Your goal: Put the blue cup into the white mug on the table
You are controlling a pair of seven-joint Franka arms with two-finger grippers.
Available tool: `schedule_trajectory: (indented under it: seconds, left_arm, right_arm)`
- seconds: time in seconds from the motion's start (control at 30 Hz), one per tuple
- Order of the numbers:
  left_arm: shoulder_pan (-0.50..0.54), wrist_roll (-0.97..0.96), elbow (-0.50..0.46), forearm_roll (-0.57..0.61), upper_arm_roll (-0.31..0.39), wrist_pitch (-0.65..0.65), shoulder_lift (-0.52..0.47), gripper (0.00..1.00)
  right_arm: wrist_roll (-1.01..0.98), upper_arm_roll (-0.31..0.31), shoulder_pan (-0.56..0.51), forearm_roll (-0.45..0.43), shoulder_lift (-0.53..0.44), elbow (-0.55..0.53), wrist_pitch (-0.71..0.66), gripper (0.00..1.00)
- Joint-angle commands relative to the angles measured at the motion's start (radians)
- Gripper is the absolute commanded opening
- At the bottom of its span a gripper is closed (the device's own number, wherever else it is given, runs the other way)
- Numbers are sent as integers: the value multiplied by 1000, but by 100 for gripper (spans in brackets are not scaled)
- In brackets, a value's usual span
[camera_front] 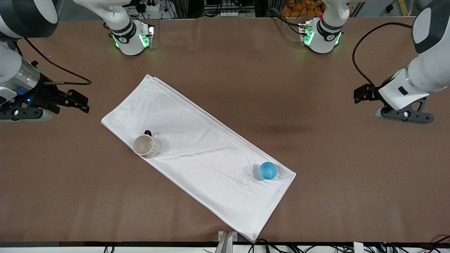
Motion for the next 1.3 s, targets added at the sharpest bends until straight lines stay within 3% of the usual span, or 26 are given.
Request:
schedule_trajectory:
  seconds: [0.0, 0.33, 0.63, 0.93, 1.27]
  left_arm:
    - [-27, -83, 49, 2, -6, 67, 106, 100]
    - [-163, -376, 94, 11, -2, 230, 293, 100]
    - [-249, -642, 161, 27, 4, 380, 450, 100]
    - [-285, -812, 167, 27, 4, 532, 534, 100]
    - [-286, -881, 167, 27, 14, 664, 583, 100]
  right_arm:
    - [-11, 7, -1, 0, 28, 20, -16, 100]
    - [-4, 11, 34, 1, 22, -119, 7, 100]
    - [-1, 13, 63, 4, 7, -360, 251, 100]
    - [24, 13, 83, 12, 24, -538, 491, 100]
    - [39, 13, 99, 12, 148, -563, 657, 100]
